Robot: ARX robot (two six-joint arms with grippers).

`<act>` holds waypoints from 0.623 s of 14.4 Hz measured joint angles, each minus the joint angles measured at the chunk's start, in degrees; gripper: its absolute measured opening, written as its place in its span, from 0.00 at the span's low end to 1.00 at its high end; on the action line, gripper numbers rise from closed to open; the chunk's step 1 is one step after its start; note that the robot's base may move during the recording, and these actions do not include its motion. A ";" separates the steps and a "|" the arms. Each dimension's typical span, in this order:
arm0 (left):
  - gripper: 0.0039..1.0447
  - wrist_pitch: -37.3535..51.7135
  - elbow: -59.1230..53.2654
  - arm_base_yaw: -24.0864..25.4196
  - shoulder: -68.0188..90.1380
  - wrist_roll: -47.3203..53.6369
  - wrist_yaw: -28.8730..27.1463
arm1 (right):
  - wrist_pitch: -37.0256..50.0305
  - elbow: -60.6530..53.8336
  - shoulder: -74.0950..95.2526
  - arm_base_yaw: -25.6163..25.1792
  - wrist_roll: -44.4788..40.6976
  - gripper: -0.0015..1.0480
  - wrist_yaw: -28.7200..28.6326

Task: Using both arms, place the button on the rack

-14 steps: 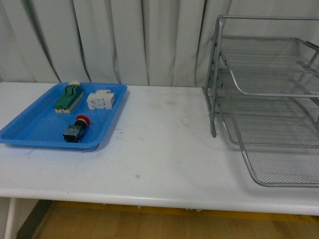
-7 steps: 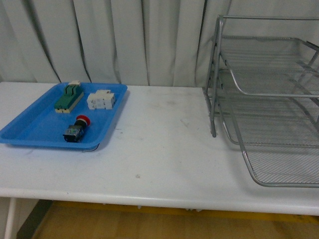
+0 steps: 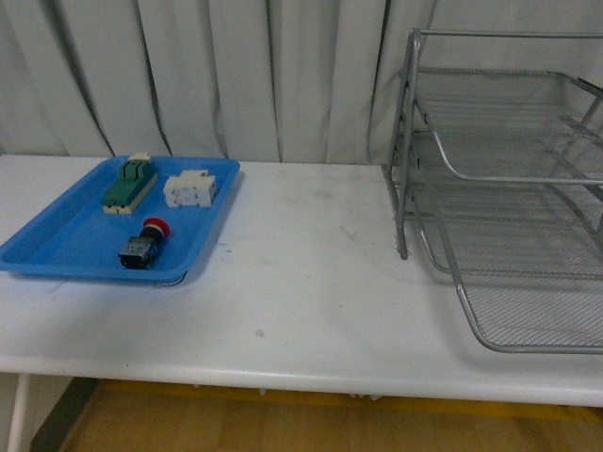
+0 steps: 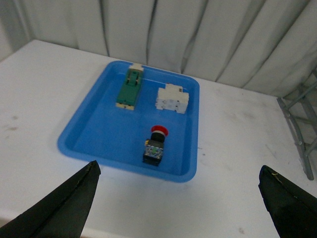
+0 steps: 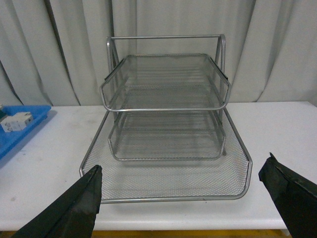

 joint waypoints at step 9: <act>0.94 -7.63 42.97 1.68 57.20 11.32 1.49 | -0.02 0.00 0.00 0.00 0.00 0.94 0.00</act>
